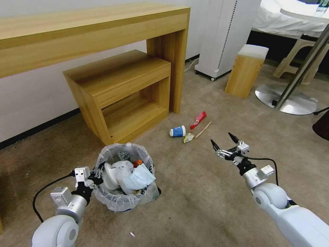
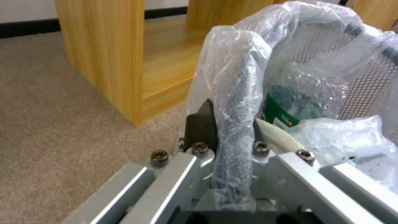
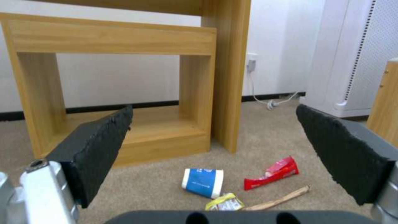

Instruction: Pick up the trash bin and place the garbage on the floor into it.

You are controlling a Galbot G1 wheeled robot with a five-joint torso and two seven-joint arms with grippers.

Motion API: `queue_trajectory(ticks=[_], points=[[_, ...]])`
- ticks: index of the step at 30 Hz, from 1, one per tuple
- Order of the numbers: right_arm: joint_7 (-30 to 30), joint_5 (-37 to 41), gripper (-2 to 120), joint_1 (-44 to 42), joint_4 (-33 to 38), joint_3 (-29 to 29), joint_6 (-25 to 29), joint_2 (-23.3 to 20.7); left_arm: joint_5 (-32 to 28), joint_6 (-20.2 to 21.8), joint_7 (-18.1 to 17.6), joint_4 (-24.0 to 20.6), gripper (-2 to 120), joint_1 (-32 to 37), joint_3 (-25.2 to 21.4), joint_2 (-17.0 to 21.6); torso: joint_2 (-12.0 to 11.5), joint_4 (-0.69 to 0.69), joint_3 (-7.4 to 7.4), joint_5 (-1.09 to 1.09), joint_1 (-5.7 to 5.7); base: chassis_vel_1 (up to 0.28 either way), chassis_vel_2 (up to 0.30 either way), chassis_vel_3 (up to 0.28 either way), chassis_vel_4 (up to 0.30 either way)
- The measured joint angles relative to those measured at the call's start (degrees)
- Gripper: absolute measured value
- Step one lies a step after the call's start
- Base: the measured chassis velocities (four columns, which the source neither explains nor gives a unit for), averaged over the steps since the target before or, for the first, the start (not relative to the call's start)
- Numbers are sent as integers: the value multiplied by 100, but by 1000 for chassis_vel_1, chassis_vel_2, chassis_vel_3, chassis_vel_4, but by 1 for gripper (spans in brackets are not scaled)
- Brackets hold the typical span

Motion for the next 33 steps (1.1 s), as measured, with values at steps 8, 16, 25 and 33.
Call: queue_trajectory(ticks=[8,16,25,33], points=[[-17,21,100,-37,-33,26,47,22,-1,-1,11,18,2,1,13,34,0,1,0,0,0,0,0,0,0],[-111,50,100,-112,-28,134,68,21,3,-7,17,18,2,18,14,31,0,0,0,0,0,0,0,0,0],[-135,-70,100,-203,-67,258,160,76,17,-52,21,21,2,32,14,17,0,-2,0,0,0,-11,-7,-8,-9],[-109,-174,100,-284,-7,351,205,161,23,-64,5,-31,2,71,-36,-6,0,0,0,-1,0,0,0,0,0]])
